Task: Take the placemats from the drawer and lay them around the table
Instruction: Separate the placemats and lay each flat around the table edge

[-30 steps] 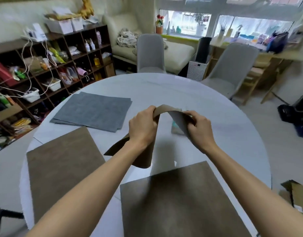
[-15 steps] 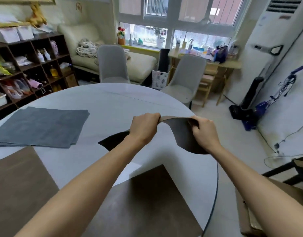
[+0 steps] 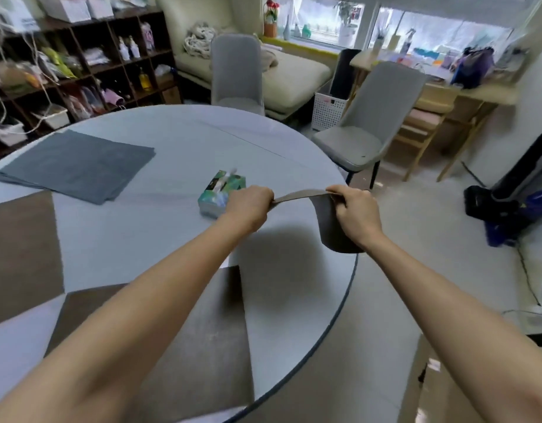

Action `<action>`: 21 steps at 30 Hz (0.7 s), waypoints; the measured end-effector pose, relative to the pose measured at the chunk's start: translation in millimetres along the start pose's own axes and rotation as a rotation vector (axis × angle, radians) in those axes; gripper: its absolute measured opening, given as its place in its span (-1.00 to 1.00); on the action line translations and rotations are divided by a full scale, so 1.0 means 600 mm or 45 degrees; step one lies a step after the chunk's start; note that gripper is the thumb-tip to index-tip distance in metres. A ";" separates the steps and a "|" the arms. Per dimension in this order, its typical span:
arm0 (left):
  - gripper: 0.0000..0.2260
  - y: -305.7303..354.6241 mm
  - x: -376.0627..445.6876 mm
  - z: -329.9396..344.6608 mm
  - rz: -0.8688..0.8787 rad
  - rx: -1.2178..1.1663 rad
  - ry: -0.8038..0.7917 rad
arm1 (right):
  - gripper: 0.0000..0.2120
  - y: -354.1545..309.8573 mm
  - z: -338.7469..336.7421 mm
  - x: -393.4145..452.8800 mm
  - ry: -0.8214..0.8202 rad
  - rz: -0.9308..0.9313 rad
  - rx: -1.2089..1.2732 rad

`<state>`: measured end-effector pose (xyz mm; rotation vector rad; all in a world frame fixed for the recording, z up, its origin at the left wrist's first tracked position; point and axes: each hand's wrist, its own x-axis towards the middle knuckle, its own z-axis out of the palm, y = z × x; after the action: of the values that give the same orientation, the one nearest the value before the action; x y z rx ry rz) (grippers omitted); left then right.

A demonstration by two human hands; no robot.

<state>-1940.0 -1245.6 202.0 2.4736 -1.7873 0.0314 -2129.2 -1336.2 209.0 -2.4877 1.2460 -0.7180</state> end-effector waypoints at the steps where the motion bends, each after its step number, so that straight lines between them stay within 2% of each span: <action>1: -0.85 0.024 0.003 0.009 -0.028 0.022 -0.062 | -0.68 0.020 -0.006 -0.002 -0.030 -0.007 0.012; 4: -0.80 0.096 0.017 0.025 -0.079 0.055 -0.150 | -0.67 0.083 -0.025 -0.008 -0.087 -0.013 0.022; 11: -0.69 0.209 0.083 0.045 -0.121 -0.083 -0.190 | -0.63 0.211 -0.045 0.028 -0.014 0.006 0.058; 16: -0.77 0.180 0.131 0.067 -0.195 -0.038 -0.139 | -0.67 0.215 -0.013 0.131 -0.134 -0.162 0.002; 21: -0.79 0.131 0.198 0.077 -0.242 0.014 -0.068 | -0.81 0.202 0.031 0.259 -0.269 -0.361 -0.167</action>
<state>-1978.9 -1386.7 169.0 2.6642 -1.5660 -0.0383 -2121.8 -1533.0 188.0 -2.7966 0.9050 -0.4292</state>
